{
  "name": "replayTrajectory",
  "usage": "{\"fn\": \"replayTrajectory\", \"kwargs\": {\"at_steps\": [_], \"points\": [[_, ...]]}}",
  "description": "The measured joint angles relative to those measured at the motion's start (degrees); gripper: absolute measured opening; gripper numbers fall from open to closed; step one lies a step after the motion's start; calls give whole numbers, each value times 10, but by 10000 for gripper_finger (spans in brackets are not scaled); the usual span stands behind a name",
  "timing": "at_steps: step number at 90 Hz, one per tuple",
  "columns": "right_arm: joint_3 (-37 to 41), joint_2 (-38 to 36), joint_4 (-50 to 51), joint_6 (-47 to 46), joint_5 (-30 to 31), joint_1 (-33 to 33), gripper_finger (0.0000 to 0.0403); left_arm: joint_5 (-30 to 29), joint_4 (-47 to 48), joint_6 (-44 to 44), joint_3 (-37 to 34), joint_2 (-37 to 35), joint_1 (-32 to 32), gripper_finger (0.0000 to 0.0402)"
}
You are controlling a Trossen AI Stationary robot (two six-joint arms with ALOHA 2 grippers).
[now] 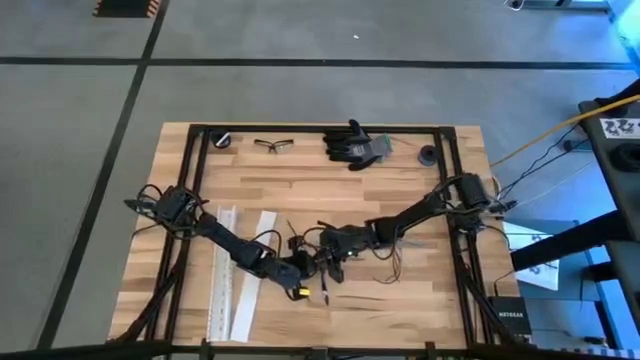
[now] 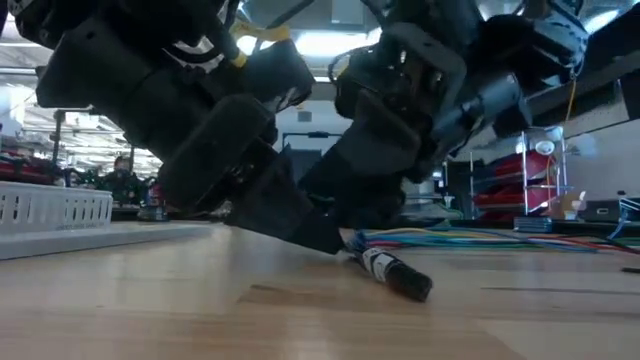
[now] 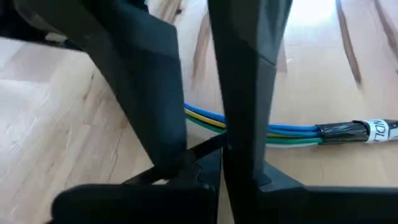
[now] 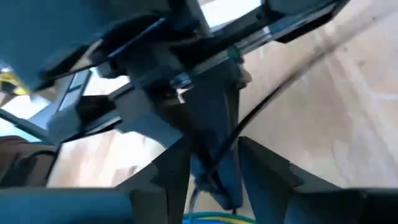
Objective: Ziptie cables
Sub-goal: Wrap the black zip tie around the cable wires to form a loop
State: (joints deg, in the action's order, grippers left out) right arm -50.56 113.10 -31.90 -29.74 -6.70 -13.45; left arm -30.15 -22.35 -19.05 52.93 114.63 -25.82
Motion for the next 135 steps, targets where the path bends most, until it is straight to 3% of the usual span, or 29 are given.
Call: {"fn": "replayTrajectory", "kwargs": {"at_steps": [11, 24, 35, 45, 69, 100, 114, 135], "points": [[-2, 1, 7, 16, -5, 0, 106, 0, 5, 0, 0, 0, 0, 0], [-2, 1, 8, 46, -20, 0, 19, 2, 4, 0, 0, 0, -1, 0], [-1, 1, 7, 64, -6, -4, 4, 2, 3, 0, 0, 0, -1, 0], [-1, 1, 4, 92, 40, -17, 1, 1, 3, 0, 0, 0, -1, 0], [-1, 1, 12, 90, 47, -17, 0, -1, 8, -54, 0, -1, -1, 5], [-2, 1, 16, 92, 50, -17, 0, -7, 5, -169, 0, 2, -1, 96], [-2, 1, 14, 99, 50, -16, 0, -58, 6, -157, 0, 11, -2, 109], [-1, -4, 11, 104, 57, -17, 0, -76, 9, -104, -1, 6, -17, 95]]}}
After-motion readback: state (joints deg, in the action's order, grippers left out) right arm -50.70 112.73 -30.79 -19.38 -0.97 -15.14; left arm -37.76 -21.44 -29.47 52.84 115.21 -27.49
